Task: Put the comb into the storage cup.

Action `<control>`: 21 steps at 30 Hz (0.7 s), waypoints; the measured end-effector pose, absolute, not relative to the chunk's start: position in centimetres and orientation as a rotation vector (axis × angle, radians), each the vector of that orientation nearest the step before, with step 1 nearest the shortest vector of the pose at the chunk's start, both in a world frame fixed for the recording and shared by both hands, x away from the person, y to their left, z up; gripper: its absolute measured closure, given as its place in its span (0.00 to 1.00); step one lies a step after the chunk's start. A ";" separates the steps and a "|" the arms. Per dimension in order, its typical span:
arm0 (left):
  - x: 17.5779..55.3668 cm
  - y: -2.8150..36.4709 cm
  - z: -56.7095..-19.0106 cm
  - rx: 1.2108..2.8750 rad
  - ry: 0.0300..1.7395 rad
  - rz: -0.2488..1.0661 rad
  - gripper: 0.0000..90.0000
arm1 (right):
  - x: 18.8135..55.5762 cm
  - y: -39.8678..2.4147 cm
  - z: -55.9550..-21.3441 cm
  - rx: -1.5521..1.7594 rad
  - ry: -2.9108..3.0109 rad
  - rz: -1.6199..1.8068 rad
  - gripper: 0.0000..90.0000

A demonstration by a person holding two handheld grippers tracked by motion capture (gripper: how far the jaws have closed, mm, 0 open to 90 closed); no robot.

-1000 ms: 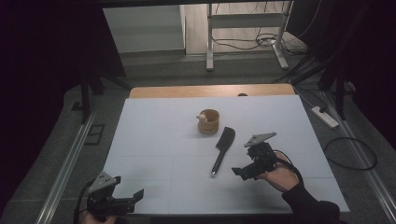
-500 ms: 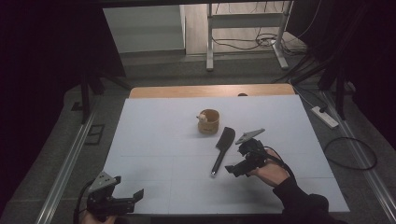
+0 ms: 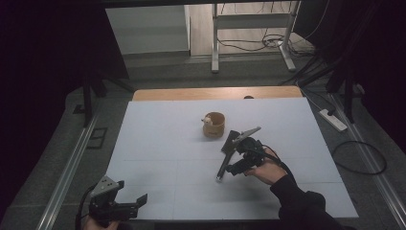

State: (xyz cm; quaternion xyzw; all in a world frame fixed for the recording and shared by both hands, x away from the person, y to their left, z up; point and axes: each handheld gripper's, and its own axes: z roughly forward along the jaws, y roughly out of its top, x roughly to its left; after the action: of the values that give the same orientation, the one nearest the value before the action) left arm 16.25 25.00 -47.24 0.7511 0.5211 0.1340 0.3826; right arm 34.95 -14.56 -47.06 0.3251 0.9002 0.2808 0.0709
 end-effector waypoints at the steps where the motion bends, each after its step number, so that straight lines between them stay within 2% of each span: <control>1: 16.3 25.0 -47.2 1.915 1.330 0.341 0.03 | 35.1 -14.4 -47.1 0.976 2.708 0.837 0.00; 17: 16.3 25.0 -47.2 1.913 1.333 0.335 0.03 | 36.6 -12.1 -47.8 0.959 2.731 0.772 0.00; 20: 16.3 25.1 -47.3 1.909 1.336 0.332 0.03 | 36.7 -11.9 -47.8 0.944 2.730 0.768 0.04; 21: 16.3 25.1 -47.3 1.908 1.337 0.330 0.03 | 36.8 -11.6 -47.7 0.924 2.731 0.773 0.12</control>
State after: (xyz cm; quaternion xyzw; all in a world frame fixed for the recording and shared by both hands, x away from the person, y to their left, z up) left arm 16.35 25.06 -47.26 0.7487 0.5245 0.1296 0.3841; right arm 36.84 -11.63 -47.73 0.3085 0.9121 0.2583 0.0784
